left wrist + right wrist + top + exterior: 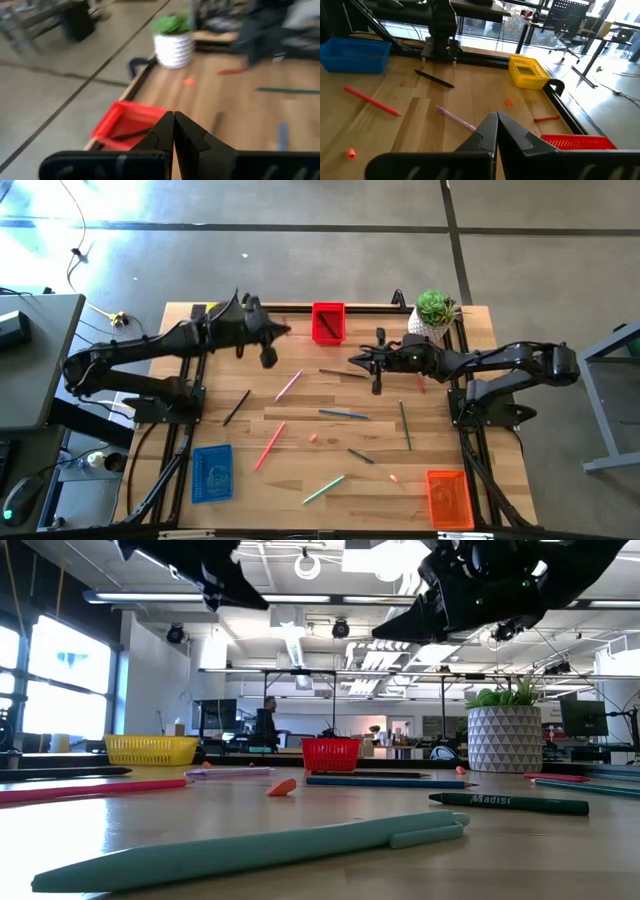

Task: Sort crayons/erasers/pens/pencils in bins
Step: Put the blue pencil into the orange bin

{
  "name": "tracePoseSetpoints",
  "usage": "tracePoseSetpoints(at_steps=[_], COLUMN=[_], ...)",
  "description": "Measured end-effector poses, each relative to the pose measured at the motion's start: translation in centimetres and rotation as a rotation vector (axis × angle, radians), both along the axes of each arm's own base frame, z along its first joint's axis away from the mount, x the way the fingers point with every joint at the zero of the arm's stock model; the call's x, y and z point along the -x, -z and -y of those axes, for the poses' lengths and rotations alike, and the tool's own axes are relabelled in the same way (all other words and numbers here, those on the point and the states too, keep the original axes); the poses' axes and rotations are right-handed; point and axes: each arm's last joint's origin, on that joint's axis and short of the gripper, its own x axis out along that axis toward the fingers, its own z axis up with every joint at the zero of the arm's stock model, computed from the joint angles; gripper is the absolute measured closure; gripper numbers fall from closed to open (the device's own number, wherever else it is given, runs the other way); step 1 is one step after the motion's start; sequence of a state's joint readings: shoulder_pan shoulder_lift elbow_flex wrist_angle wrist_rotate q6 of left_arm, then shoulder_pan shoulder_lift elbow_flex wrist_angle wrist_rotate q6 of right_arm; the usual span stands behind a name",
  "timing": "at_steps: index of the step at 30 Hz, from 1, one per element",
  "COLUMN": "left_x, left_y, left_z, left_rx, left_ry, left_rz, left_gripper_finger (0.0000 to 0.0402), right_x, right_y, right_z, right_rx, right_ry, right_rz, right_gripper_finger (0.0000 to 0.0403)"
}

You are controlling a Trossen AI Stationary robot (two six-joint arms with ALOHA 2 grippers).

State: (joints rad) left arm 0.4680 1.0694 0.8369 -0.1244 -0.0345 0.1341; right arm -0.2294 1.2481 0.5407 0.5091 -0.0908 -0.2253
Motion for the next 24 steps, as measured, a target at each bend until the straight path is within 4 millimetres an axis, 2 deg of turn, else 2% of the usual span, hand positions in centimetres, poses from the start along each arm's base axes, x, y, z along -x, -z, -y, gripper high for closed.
tracePoseSetpoints(at_steps=[4, 10, 19, 24], left_x=[-0.5, -1.1, -1.5, -1.5], left_y=[0.4, 0.7, 0.3, 0.3], left_z=[2.0, 3.9, 4.7, 4.7], left_rx=[-0.015, -0.02, -0.036, -0.034], left_ry=[0.088, 0.17, 0.206, 0.205], left_rz=[0.035, 0.054, 0.095, 0.096], left_gripper_finger=[0.04, 0.04, 0.0396, 0.0396], right_x=[-0.1, -0.1, 3.4, 4.6], right_y=[0.1, 0.1, 3.5, 3.7], right_z=[-0.4, -0.7, -1.3, -1.5], right_rx=[0.004, 0.0, -0.03, -0.011], right_ry=[0.002, -0.009, 0.001, 0.023], right_rz=[-0.001, 0.014, 0.222, 0.296], right_gripper_finger=[0.0403, 0.0403, 0.0403, 0.0403])
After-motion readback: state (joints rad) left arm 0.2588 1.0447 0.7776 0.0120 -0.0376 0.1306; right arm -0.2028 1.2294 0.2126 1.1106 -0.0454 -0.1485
